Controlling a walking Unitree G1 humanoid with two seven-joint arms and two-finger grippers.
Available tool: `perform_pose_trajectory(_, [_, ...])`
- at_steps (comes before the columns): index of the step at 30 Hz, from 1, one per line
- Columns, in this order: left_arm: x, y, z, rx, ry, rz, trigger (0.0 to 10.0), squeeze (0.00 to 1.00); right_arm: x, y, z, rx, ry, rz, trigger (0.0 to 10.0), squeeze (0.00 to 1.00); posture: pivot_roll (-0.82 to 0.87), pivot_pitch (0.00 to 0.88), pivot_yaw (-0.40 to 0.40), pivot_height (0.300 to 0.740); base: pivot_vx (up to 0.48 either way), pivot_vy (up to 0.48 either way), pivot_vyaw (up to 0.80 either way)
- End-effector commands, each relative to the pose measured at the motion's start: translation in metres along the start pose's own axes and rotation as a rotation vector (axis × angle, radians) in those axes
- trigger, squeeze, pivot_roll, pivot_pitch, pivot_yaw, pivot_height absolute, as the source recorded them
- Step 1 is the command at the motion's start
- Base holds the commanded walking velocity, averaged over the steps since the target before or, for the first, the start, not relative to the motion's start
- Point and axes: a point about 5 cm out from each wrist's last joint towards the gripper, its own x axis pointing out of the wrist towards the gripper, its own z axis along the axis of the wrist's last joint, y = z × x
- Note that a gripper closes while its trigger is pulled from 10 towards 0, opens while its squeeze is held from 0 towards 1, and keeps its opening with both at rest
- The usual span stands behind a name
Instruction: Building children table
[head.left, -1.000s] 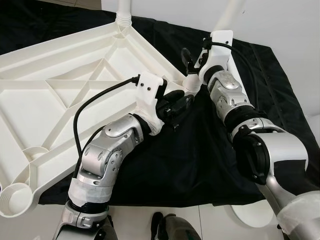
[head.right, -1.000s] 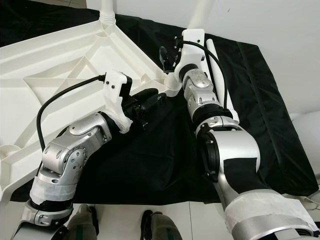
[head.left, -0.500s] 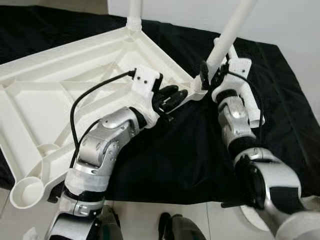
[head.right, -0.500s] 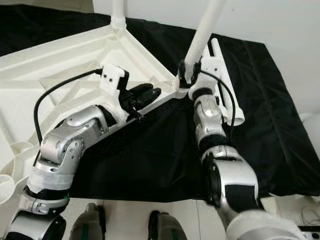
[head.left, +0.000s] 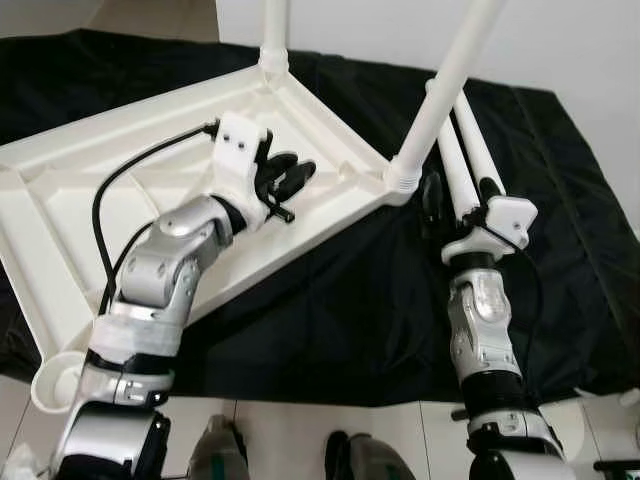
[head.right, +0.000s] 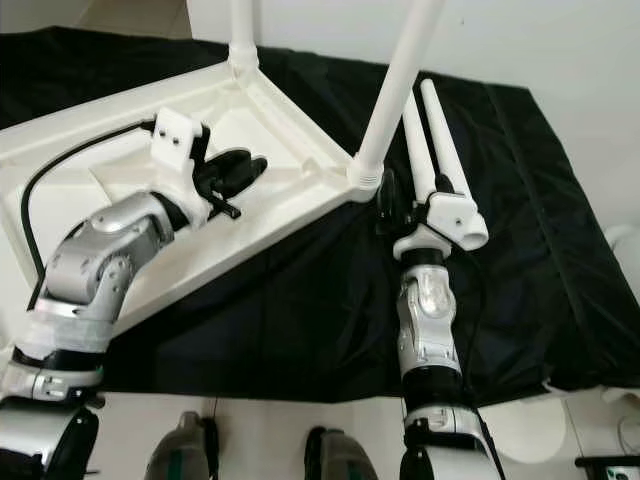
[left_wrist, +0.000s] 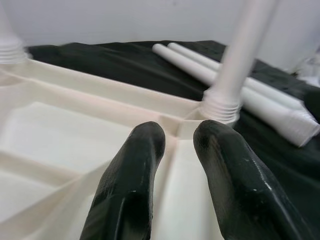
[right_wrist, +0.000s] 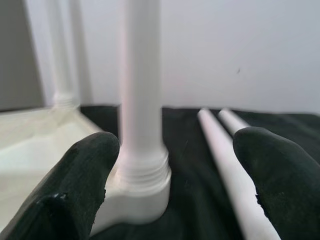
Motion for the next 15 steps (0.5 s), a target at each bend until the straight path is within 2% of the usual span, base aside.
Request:
perform_pose_trajectory(1, [-0.002, 0.002, -0.003, 0.023, 0.012, -0.056, 10.0, 0.0, -0.008, -0.004, 0.0, 0.003, 0.029, -0.003, 10.0, 0.0, 0.08, 0.094, -0.05, 0.74, 0.0, 0.0, 0.0])
perform_pose_trajectory(2, [-0.002, 0.002, -0.003, 0.023, 0.012, -0.056, 10.0, 0.0, -0.008, -0.004, 0.0, 0.003, 0.029, -0.003, 10.0, 0.0, 0.08, 0.094, -0.05, 0.74, 0.0, 0.0, 0.0])
perform_pose_trajectory(4, [-0.007, 0.012, -0.006, 0.064, 0.036, -0.038, 10.0, 0.0, -0.021, -0.003, 0.005, -0.006, 0.061, 0.005, 10.0, 0.0, 0.07, 0.091, -0.046, 0.74, 0.0, 0.0, 0.0])
perform_pose_trajectory(7, [-0.01, 0.017, -0.008, 0.075, 0.05, -0.023, 10.0, 0.0, -0.025, -0.001, 0.006, 0.001, 0.067, 0.016, 10.0, 0.0, 0.07, 0.087, -0.042, 0.74, 0.0, 0.0, 0.0])
perform_pose_trajectory(9, [-0.02, 0.033, -0.015, 0.114, 0.097, 0.022, 10.0, 0.0, -0.032, 0.002, 0.01, 0.009, 0.083, 0.021, 10.0, 0.0, 0.07, 0.078, -0.038, 0.74, 0.0, 0.0, 0.0])
perform_pose_trajectory(10, [-0.02, 0.033, -0.015, 0.114, 0.097, 0.022, 10.0, 0.0, -0.032, 0.002, 0.01, 0.009, 0.083, 0.021, 10.0, 0.0, 0.07, 0.078, -0.038, 0.74, 0.0, 0.0, 0.0])
perform_pose_trajectory(11, [-0.027, 0.041, -0.021, 0.13, 0.122, 0.043, 10.0, 0.0, -0.036, 0.002, 0.012, 0.001, 0.099, 0.012, 10.0, 0.0, 0.06, 0.073, -0.035, 0.74, 0.0, 0.0, 0.0])
perform_pose_trajectory(15, [-0.03, 0.043, -0.024, 0.133, 0.127, 0.043, 10.0, 0.0, -0.037, 0.001, 0.013, -0.008, 0.109, 0.007, 10.0, 0.0, 0.06, 0.073, -0.035, 0.74, 0.0, 0.0, 0.0])
